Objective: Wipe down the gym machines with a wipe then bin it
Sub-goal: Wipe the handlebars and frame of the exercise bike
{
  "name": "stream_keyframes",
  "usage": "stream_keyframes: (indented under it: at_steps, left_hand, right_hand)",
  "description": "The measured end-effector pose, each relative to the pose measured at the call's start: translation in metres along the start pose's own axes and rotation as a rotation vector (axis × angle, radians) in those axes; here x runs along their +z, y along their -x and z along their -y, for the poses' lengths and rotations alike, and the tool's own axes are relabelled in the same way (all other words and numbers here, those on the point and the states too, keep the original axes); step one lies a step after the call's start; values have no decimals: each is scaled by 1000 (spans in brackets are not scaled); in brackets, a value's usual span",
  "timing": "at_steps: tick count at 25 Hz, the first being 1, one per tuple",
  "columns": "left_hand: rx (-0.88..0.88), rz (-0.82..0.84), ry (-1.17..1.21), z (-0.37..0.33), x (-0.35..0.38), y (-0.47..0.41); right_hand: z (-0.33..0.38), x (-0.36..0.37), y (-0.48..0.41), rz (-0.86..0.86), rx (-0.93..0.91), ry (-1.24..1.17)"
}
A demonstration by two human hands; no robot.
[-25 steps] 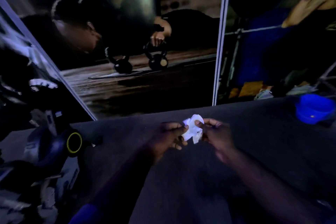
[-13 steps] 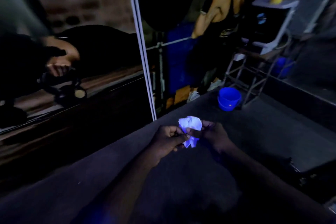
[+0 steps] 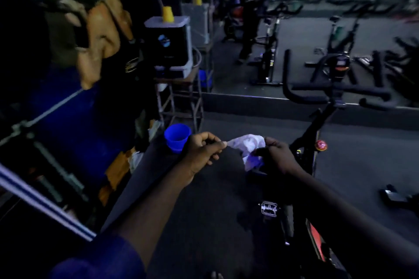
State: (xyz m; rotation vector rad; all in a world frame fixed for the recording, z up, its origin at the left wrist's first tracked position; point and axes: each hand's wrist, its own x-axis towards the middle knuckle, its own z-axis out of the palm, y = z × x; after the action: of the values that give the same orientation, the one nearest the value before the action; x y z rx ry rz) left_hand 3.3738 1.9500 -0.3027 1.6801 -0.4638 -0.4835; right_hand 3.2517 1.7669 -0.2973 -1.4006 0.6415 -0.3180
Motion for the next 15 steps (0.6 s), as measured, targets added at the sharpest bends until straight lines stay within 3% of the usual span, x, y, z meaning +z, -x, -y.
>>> stream_keyframes:
  at_steps: [6,15]
  left_hand:
    - [10,186,-83,-22,50,-161]
    - [78,339,-23,-57,97,-364]
  right_hand:
    - [27,-57,-115,-159,34,-132]
    - [99,-94,-283,-413,-58,-15]
